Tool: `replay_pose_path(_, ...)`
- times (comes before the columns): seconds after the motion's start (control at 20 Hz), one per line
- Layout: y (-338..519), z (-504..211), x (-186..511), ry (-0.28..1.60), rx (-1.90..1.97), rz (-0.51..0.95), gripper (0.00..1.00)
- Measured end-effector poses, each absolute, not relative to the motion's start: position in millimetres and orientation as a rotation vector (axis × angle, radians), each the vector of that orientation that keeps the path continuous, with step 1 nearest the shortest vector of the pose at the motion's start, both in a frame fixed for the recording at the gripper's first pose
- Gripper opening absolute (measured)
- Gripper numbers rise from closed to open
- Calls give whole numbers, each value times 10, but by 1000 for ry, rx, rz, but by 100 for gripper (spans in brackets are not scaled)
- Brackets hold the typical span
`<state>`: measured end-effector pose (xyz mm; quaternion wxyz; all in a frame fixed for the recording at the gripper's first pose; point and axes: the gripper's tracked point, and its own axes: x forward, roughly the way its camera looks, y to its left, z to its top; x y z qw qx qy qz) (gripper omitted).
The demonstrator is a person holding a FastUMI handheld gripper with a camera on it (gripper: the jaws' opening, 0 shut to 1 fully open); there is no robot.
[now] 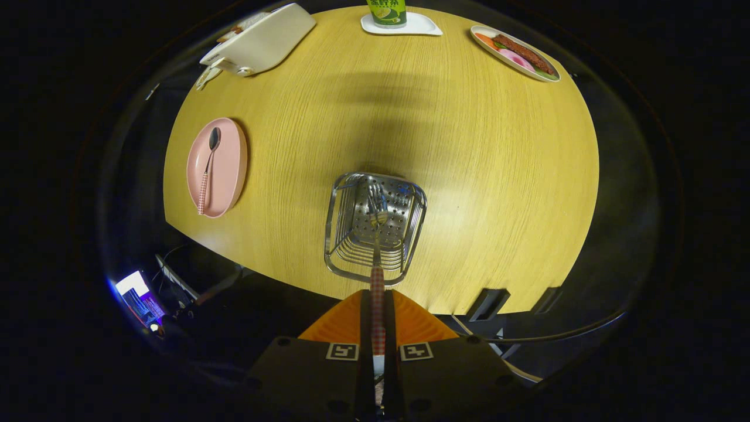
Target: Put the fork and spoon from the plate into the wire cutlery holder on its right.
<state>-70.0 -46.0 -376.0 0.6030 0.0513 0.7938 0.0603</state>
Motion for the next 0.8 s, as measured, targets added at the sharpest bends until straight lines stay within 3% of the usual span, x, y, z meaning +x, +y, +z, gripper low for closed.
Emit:
replay_pose_path(0.35, -453, -3810, -642, 1819, 125, 135, 14)
replay_pose_path(0.6, -486, -3739, -511, 1738, 186, 93, 28)
replay_pose_path(0.8, -520, -3530, -370, 1640, 242, 68, 29)
